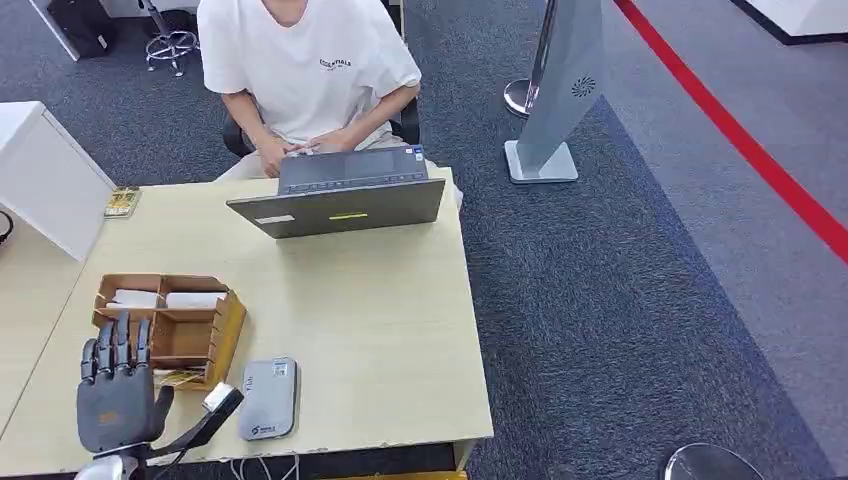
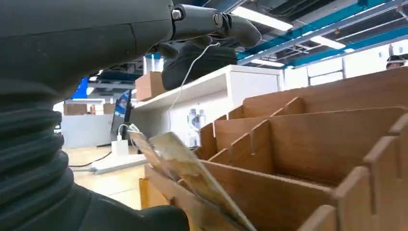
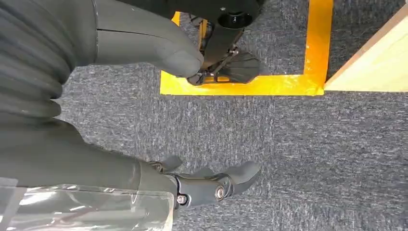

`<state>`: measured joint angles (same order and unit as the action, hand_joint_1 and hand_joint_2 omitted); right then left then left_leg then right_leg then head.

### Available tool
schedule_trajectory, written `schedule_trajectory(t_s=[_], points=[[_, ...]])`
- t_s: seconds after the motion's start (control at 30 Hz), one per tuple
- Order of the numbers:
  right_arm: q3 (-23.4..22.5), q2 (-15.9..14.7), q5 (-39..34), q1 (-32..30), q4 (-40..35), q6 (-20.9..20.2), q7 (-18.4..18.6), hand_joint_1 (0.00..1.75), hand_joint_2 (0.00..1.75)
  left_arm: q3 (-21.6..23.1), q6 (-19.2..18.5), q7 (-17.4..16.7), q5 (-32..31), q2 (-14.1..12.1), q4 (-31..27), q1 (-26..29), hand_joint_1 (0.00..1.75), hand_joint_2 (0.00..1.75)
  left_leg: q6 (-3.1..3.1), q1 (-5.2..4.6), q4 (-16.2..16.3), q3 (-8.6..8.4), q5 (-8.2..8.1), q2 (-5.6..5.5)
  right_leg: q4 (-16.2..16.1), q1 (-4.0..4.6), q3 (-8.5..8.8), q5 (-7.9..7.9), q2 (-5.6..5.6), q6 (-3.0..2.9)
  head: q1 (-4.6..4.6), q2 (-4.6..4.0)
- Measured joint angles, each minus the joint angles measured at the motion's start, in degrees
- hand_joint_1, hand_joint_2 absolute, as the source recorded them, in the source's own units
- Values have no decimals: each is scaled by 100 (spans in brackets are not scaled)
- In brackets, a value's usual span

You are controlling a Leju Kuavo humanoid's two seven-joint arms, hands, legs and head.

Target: Pass the card to the sensor for recognition and then transmit it.

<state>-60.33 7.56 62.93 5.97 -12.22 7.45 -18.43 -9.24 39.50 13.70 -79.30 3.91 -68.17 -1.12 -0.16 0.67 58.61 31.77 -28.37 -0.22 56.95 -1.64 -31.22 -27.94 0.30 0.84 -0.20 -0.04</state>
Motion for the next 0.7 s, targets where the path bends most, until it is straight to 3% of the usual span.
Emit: schedule_trajectory(t_s=[0.53,0.57,0.6,0.7], points=[[4,2,-35,4,0,11,35,0,175,218,0,-122,44,-2,11,-16,0,175,0,0,0,0,0,0,0,0,0,0,0,0,0,-2],[4,2,-35,4,-2,11,35,0,175,225,0,-125,44,-2,11,-16,12,175,0,0,0,0,0,0,0,0,0,0,0,0,0,-2],[4,2,-35,4,0,11,35,0,175,227,0,-127,44,-2,11,-16,175,175,0,0,0,0,0,0,0,0,0,0,0,0,0,-2],[4,2,-37,4,0,11,33,0,175,249,2,-184,85,-9,22,-15,175,175,0,0,0,0,0,0,0,0,0,0,0,0,0,-2]])
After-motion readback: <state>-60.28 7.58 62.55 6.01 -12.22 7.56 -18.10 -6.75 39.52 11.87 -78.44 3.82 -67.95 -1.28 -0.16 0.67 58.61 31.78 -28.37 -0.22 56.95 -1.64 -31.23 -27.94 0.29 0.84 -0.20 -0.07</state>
